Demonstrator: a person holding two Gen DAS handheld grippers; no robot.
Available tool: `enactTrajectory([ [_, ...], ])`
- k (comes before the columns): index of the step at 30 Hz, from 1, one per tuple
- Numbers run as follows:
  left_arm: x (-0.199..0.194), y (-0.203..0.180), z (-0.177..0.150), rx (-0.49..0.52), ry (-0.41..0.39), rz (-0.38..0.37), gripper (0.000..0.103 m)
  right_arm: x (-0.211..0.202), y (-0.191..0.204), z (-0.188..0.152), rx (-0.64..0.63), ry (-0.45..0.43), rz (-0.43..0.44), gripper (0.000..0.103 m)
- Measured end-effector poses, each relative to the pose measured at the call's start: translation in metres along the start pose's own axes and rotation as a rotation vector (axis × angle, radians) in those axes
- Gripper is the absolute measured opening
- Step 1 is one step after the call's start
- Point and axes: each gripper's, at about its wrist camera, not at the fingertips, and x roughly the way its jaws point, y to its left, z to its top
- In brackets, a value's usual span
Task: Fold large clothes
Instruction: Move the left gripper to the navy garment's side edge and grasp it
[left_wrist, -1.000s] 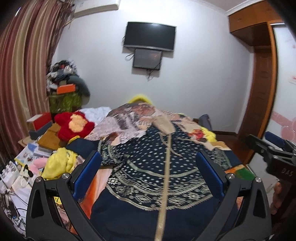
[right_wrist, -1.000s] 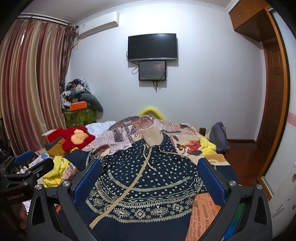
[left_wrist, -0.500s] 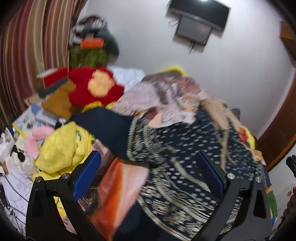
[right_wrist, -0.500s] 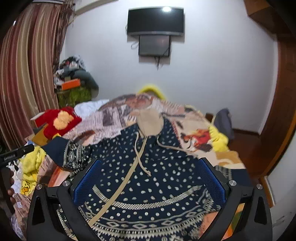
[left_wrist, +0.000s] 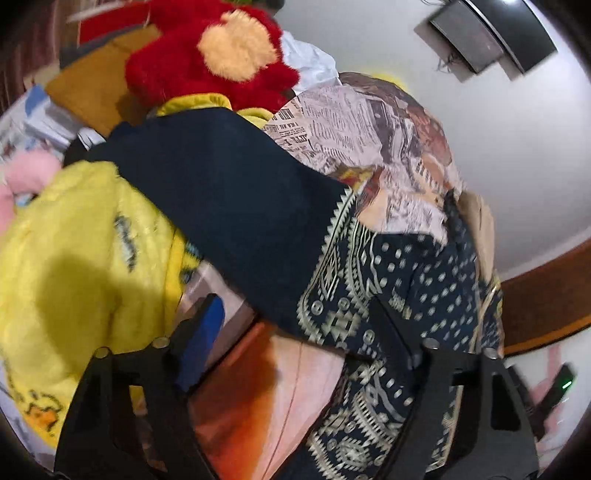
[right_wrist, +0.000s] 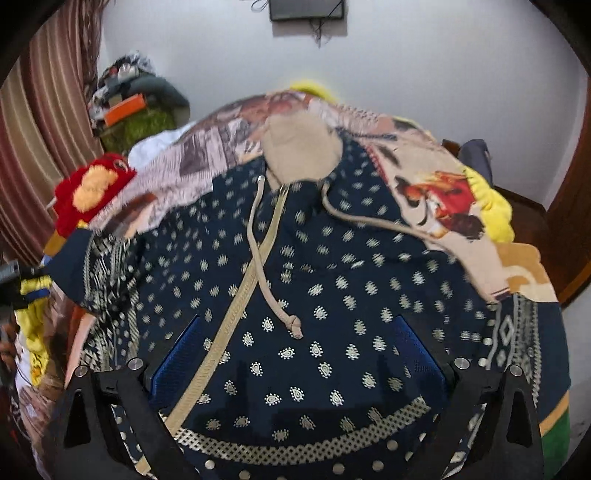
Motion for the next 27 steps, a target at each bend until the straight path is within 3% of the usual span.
enactTrajectory([
  [2, 0.005, 0.007, 0.011, -0.040, 0.006, -0.030, 0.070, 0.007, 0.004, -0.002, -0.019, 0.010, 0.010, 0.100],
  [8, 0.016, 0.022, 0.036, -0.075, -0.014, 0.040, 0.037, 0.015, 0.013, -0.006, -0.055, 0.020, 0.032, 0.100],
  [11, 0.023, 0.017, 0.044, -0.020, -0.051, 0.130, 0.031, 0.017, 0.014, -0.007, -0.057, 0.036, 0.047, 0.100],
  [14, 0.030, -0.008, 0.045, 0.126, -0.092, 0.289, 0.019, 0.019, 0.014, -0.009, -0.062, 0.052, 0.037, 0.100],
  [15, 0.031, -0.010, 0.044, 0.138, -0.096, 0.299, 0.010, 0.018, 0.013, -0.009, -0.063, 0.057, 0.032, 0.100],
  [20, 0.003, -0.080, 0.040, 0.373, -0.219, 0.436, 0.007, 0.006, 0.007, -0.009, -0.076, 0.048, 0.013, 0.100],
  [26, -0.044, -0.167, 0.043, 0.535, -0.356, 0.366, 0.007, -0.018, -0.007, -0.008, -0.080, 0.007, -0.016, 0.100],
  [27, -0.054, -0.197, 0.039, 0.586, -0.392, 0.328, 0.007, -0.023, -0.010, -0.008, -0.073, -0.001, -0.013, 0.100],
])
